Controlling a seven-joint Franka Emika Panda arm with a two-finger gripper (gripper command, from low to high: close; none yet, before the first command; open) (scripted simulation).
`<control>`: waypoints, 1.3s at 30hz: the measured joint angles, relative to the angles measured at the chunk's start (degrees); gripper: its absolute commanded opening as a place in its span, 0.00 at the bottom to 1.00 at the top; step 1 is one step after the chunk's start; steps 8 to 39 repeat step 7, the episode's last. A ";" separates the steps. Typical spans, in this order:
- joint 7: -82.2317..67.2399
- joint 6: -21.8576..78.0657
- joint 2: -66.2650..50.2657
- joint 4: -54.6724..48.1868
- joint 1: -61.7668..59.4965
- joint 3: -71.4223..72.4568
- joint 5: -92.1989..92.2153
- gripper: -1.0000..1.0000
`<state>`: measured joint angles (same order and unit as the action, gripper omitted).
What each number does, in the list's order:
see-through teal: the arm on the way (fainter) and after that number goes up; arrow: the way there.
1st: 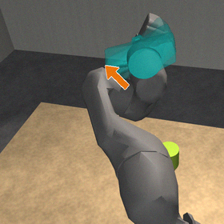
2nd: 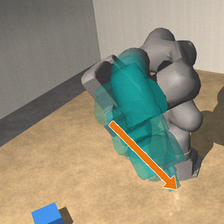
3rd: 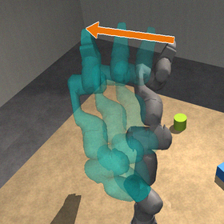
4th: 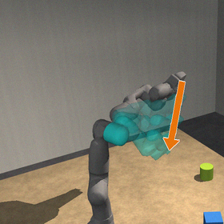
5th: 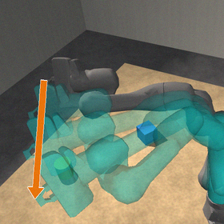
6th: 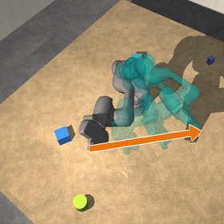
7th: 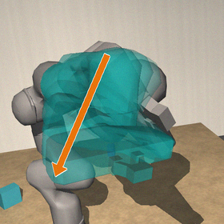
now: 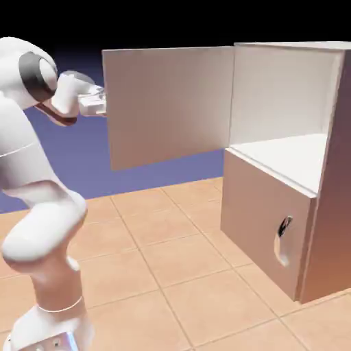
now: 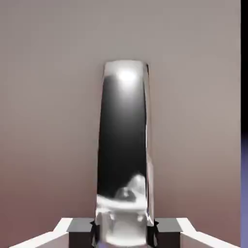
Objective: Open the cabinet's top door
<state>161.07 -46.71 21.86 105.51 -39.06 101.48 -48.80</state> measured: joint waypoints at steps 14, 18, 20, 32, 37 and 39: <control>-7.45 2.17 12.79 -12.42 -14.36 6.98 5.89 0.00; -7.45 2.17 12.79 -12.42 -14.36 6.98 5.89 0.00; -7.45 2.17 12.79 -12.42 -14.36 6.98 5.89 0.00; -7.45 2.17 12.79 -12.42 -14.36 6.98 5.89 0.00; -7.45 2.17 12.79 -12.42 -14.36 6.98 5.89 0.00; -7.45 2.17 12.79 -12.42 -14.36 6.98 5.89 0.00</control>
